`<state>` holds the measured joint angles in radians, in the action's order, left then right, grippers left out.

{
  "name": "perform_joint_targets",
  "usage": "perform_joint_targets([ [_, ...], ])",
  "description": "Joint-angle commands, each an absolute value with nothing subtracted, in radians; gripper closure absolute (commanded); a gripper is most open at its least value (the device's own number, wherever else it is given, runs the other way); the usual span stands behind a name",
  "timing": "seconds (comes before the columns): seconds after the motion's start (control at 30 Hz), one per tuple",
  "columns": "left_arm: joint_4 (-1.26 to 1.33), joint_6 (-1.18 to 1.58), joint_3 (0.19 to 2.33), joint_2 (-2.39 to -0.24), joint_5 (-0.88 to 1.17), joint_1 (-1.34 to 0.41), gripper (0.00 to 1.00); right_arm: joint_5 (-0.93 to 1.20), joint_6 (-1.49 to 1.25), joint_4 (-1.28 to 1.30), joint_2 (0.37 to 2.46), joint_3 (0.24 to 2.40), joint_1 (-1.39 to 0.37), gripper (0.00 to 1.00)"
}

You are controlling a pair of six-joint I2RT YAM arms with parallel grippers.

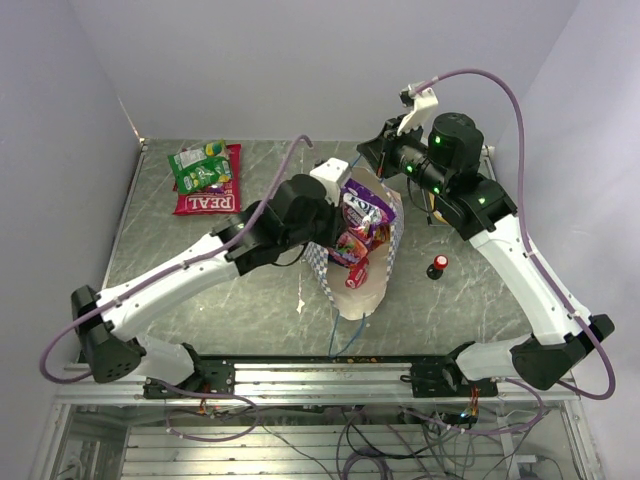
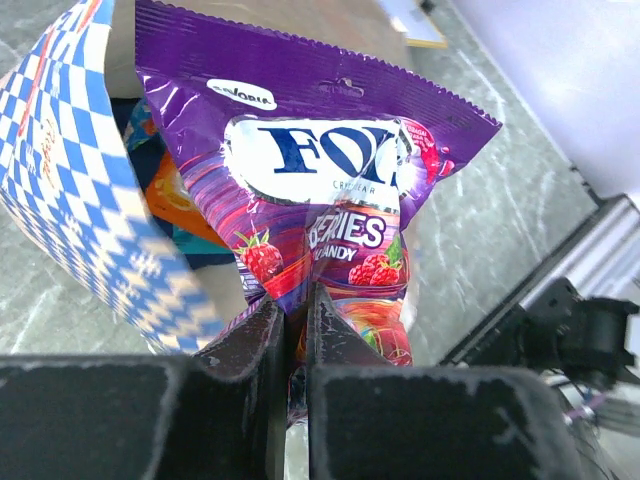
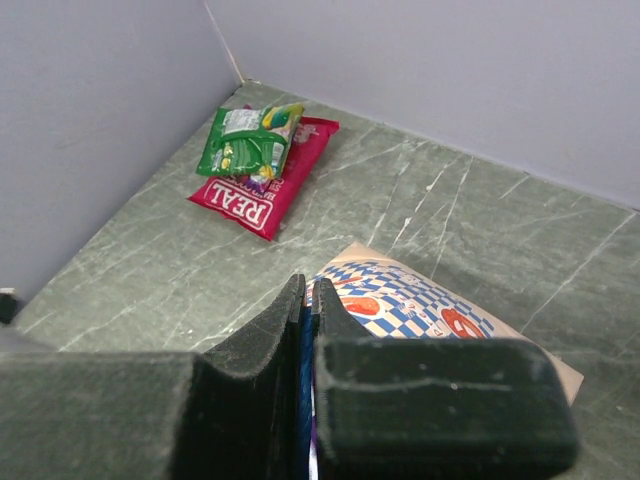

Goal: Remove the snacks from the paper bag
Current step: Take out the snack from the paper bag, then place the snack at the center of the board.

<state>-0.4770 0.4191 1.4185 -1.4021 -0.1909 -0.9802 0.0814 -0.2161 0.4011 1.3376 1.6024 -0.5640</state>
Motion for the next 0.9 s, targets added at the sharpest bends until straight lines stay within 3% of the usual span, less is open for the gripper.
perform_joint_targets([
  [0.0,-0.489,0.395,1.442,-1.296,-0.034,-0.973,0.93,0.056,-0.213,0.315,1.312,1.586,-0.561,1.00],
  [0.17,-0.530,0.370,1.433,-1.203,0.038,-0.966,0.93,0.038,-0.205,0.289,1.321,1.575,-0.560,1.00],
  [0.33,-0.590,0.345,1.479,-1.145,-0.026,-0.955,0.93,0.046,-0.193,0.302,1.344,1.600,-0.560,1.00],
  [0.63,-0.678,0.350,1.545,-1.094,-0.484,-0.917,0.93,0.071,-0.184,0.308,1.349,1.583,-0.558,1.00],
  [0.87,-0.703,0.413,1.551,-1.070,-0.674,-0.845,0.93,0.088,-0.199,0.315,1.367,1.622,-0.559,1.00],
])
